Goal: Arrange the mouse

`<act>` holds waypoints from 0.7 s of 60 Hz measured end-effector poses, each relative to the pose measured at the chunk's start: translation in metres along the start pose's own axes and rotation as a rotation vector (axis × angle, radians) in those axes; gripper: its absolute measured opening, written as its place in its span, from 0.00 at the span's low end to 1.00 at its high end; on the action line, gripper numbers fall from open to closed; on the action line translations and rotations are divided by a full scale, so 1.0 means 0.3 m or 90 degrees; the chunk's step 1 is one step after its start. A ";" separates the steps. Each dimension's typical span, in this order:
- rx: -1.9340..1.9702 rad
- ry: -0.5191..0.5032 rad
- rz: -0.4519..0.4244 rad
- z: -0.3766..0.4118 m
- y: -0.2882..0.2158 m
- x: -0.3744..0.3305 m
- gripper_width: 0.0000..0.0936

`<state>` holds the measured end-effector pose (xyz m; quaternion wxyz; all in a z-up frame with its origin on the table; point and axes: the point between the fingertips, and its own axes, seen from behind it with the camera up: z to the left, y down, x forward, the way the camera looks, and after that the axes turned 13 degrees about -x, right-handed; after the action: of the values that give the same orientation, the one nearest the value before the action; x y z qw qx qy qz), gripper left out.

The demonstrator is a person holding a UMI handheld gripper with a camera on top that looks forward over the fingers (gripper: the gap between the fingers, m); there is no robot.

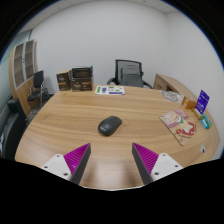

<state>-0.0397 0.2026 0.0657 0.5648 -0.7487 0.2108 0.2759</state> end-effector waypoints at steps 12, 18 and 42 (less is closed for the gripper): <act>-0.009 0.009 0.001 0.026 -0.033 0.197 0.93; -0.008 0.010 0.010 0.032 -0.040 0.278 0.93; 0.000 -0.002 0.025 0.047 -0.088 0.491 0.93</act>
<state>0.0860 0.2226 -0.0140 0.5595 -0.7442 0.2246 0.2877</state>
